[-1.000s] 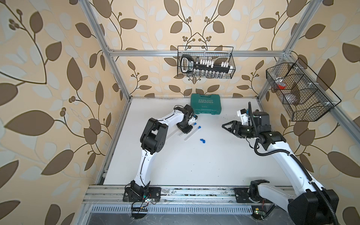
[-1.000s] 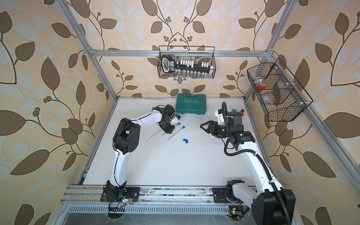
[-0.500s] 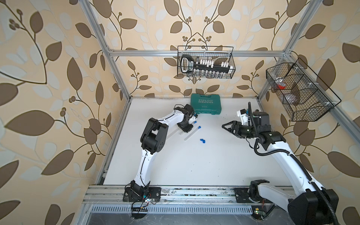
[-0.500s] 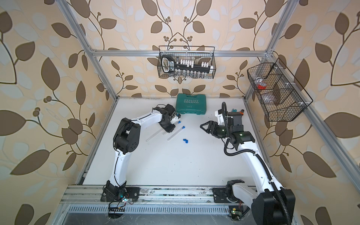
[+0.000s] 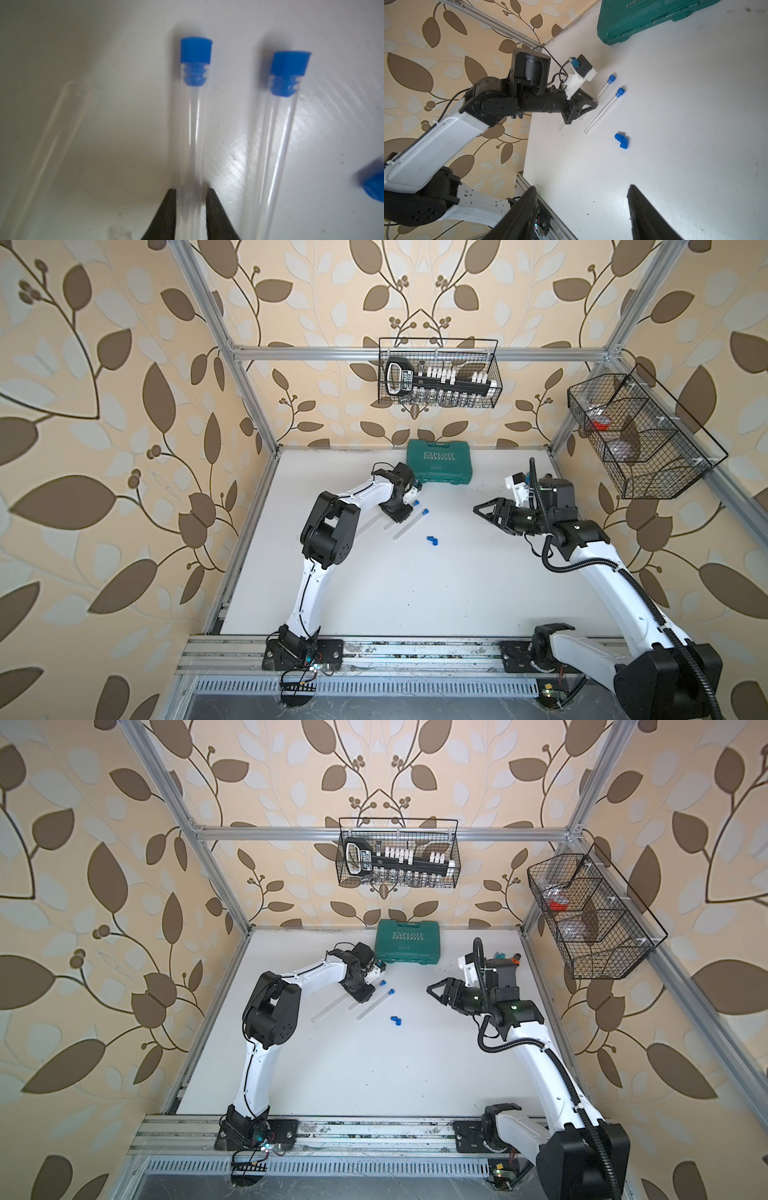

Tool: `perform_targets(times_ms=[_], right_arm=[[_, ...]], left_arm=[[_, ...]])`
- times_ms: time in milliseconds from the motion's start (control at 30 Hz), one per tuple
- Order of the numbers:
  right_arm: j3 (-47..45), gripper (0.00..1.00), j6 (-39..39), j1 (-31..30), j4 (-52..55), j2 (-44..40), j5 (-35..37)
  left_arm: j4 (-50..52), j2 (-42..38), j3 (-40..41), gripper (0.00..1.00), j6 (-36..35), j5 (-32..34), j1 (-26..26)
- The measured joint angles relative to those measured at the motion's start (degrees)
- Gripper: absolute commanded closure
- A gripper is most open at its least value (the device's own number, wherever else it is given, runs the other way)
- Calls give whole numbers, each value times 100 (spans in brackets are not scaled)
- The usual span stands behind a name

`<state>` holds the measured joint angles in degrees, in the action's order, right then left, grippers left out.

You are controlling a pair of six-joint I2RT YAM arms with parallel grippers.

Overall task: Insert stoppers into test tubes
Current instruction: Place the test tube at the center of the board, then pick up the test tube at the center of the board.

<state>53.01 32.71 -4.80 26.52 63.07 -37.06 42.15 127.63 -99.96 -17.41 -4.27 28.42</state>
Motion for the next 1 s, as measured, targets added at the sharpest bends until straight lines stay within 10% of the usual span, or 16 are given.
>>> perform_targets(times_ms=[500, 1000], right_arm=[[0, 33, -44, 0, 79, 0, -2], [-9, 33, -48, 0, 74, 0, -136]], left_arm=[[-175, -170, 192, 59, 13, 26, 0], [-717, -2494, 2214, 59, -70, 155, -557]])
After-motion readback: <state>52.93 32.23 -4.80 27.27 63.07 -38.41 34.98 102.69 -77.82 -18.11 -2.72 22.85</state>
